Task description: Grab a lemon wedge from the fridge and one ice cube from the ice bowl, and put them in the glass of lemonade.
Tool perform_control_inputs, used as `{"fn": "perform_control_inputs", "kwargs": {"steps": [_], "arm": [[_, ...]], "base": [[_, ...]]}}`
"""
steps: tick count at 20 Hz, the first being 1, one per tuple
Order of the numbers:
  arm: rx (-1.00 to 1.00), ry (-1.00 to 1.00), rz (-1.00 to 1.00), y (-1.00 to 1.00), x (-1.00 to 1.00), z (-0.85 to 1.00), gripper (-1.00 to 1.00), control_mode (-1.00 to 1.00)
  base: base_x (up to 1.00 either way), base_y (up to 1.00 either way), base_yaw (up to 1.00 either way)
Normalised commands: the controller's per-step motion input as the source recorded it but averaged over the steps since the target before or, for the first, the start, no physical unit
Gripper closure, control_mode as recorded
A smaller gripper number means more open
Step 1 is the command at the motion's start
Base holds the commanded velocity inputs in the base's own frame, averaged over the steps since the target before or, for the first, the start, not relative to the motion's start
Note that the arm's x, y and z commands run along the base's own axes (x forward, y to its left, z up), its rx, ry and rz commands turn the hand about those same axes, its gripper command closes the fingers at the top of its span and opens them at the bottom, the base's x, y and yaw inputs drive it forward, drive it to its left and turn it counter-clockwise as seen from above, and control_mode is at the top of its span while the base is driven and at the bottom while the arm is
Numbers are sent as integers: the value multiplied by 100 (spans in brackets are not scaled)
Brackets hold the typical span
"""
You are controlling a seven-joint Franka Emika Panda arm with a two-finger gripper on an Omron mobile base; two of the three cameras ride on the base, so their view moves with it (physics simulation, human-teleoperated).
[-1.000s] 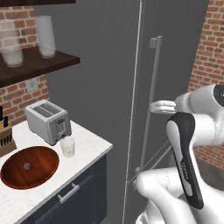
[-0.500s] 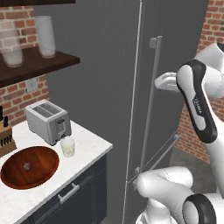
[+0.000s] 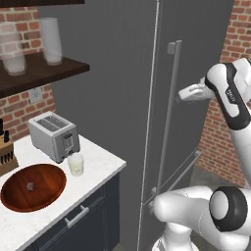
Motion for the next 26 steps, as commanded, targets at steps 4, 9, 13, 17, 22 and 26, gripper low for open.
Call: {"fn": "perform_control_inputs", "kwargs": {"steps": [4,9,13,17,22,26], "arm": [[6,-16,18,0,38,-17,-100,-100],[0,-2,10,7,2,0,-100,-100],[0,-7,2,22,3,-2,-100,-100],[0,-25,0,33,5,-8,-100,-100],[2,-41,0,27,0,-2,-100,-100],[3,-27,0,25,12,0,-100,-100]], "base": [[0,0,0],[0,0,0],[0,0,0],[0,0,0],[0,0,0],[0,0,0]]}}
